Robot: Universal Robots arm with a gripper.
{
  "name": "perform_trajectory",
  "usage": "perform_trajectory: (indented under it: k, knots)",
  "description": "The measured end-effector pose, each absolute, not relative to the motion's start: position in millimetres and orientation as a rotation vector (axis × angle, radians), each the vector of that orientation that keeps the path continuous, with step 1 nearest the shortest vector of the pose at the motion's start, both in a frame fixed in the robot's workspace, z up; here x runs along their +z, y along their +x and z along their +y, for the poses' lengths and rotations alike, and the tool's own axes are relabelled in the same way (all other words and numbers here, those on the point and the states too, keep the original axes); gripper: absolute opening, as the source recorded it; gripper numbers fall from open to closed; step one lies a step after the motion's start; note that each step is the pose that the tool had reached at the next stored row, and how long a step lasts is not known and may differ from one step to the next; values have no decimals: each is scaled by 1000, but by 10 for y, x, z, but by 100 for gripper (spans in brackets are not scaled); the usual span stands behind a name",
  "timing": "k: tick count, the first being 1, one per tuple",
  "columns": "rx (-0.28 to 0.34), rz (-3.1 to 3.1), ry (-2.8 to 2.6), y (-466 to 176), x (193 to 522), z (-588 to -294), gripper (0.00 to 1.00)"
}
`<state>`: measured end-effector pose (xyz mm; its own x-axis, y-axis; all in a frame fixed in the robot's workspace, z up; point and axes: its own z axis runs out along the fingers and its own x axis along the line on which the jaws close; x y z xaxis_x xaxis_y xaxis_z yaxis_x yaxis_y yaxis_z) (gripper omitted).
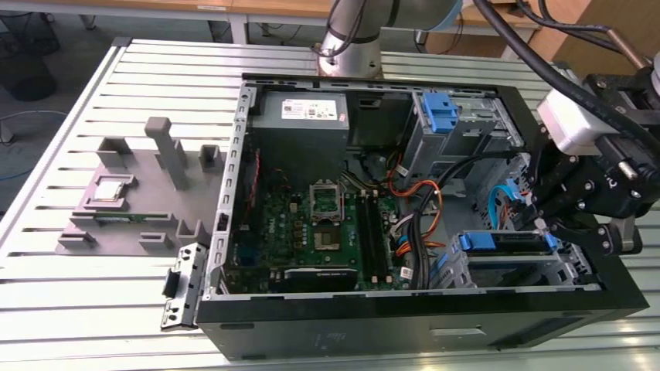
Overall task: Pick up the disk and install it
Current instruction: 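Insert the disk into the insertion slot, then insert the first disk wire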
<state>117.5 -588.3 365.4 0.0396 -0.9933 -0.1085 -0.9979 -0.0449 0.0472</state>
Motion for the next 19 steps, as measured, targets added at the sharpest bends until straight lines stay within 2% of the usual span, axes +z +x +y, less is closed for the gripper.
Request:
perform_trajectory:
  k: [14,15,16,18,19]
  knots:
    - [172,2142,-2235,1175,3662,-5878,11]
    - [172,2142,-2235,1175,3662,-5878,17]
    - [172,2142,-2235,1175,3662,-5878,17]
    - [172,2142,-2235,1175,3663,-5877,29]
    - [172,2142,-2235,1175,3663,-5877,29]
